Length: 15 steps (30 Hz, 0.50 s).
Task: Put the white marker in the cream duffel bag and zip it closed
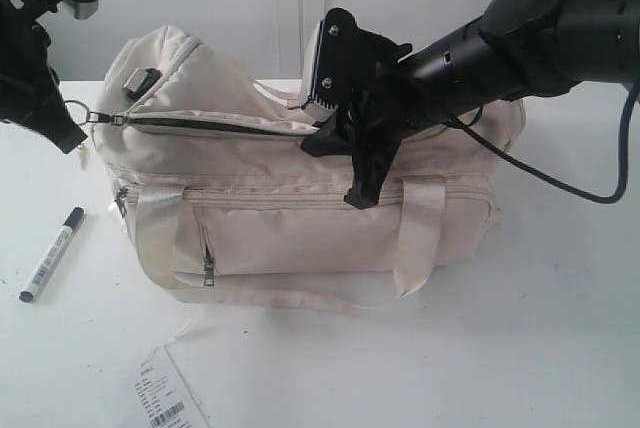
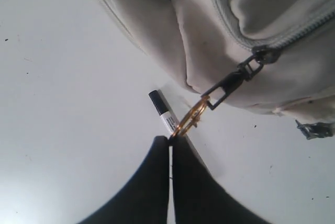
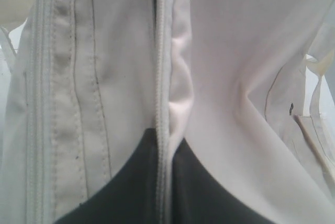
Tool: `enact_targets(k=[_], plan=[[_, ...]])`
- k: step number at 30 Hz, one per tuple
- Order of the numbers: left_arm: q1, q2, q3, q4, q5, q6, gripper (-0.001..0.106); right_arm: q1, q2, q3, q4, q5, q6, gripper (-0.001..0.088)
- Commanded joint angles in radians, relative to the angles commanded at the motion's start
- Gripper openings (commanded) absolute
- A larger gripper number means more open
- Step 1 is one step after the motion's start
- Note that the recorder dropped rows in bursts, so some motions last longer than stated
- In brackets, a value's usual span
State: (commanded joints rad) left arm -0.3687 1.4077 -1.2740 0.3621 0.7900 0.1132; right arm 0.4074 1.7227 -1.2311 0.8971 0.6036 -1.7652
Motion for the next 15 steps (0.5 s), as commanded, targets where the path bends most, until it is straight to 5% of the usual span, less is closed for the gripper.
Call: enact_targets(k=[15], plan=[[0.006, 0.0, 0.039, 0.037, -0.13, -0.013, 0.0, 0.0, 0.0, 0.0, 0.0, 0.002, 0.0, 0.0]])
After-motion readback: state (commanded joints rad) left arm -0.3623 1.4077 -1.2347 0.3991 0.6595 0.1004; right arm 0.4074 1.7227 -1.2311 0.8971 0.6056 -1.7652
